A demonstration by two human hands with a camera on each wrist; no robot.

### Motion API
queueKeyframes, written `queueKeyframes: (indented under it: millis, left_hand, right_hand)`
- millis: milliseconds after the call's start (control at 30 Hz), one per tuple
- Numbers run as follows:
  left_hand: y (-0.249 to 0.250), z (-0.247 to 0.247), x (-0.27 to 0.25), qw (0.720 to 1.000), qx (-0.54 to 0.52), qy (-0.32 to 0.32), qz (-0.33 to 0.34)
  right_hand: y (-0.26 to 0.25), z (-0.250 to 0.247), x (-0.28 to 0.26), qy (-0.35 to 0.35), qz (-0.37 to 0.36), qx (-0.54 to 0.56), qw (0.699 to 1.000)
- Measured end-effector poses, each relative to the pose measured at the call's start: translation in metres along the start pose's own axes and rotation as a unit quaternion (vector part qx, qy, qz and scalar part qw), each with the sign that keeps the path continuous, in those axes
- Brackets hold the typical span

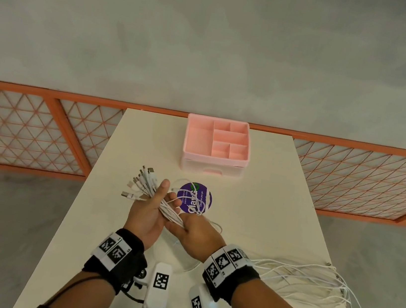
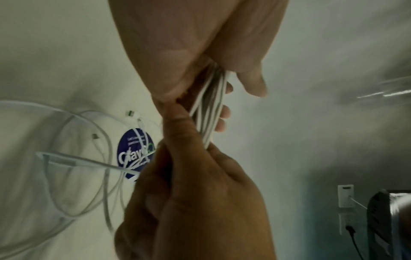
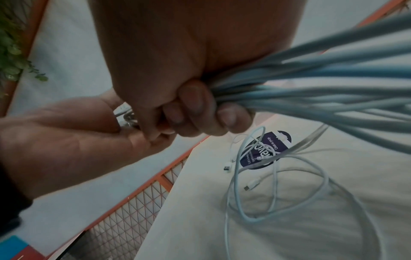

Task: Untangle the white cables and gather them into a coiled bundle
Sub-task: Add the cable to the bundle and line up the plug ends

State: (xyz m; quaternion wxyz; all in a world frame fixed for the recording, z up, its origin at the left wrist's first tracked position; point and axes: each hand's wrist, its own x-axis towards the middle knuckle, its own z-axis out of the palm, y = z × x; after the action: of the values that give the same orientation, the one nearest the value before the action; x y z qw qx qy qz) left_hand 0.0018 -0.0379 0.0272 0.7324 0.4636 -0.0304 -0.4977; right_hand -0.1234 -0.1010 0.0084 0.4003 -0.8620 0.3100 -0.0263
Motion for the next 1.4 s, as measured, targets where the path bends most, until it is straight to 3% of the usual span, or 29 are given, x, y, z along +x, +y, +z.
queueKeyframes:
  millis: [133,333,433,633,833,900,1000,1067,1133,1400]
  left_hand:
    - [-0.011,-0.010,-0.004,0.999,0.003,-0.030,-0.016]
    - [-0.004,-0.016,0.005,0.994,0.020,0.080,-0.074]
    - [-0.004,-0.018,0.011,0.992,-0.011,0.085,-0.088]
    - [-0.001,-0.023,0.015,0.996,-0.019,0.063,-0.063]
    - [-0.001,-0.030,0.024,0.994,0.018,0.103,-0.034]
    - [-0.003,-0.034,0.028,0.992,0.049,0.115,-0.024]
    - [-0.011,-0.038,0.032,0.988,0.097,0.115,-0.018]
    - [-0.016,-0.039,0.034,0.986,0.116,0.121,-0.020]
    - [-0.018,-0.042,0.036,0.984,0.121,0.132,-0.025]
    - [-0.016,-0.045,0.032,0.982,0.107,0.149,-0.042]
  right_hand:
    - [0.000,0.002,-0.004,-0.022,-0.002,0.033,0.999]
    - [-0.002,0.018,-0.015,-0.057,-0.004,-0.026,0.998]
    - [-0.003,0.021,-0.013,-0.062,-0.010,-0.049,0.997]
    - [0.012,0.003,-0.008,-0.118,0.027,-0.111,0.986]
    - [0.027,-0.033,0.003,-0.212,0.086,-0.139,0.964]
    - [0.028,-0.050,0.007,-0.238,0.115,-0.104,0.959]
    - [0.030,-0.069,0.029,-0.163,0.126,0.012,0.979]
    - [0.034,-0.074,0.051,-0.065,0.110,0.005,0.992]
    - [0.038,-0.073,0.072,-0.020,0.097,-0.032,0.995]
    - [0.048,-0.036,0.123,-0.094,0.142,-0.085,0.982]
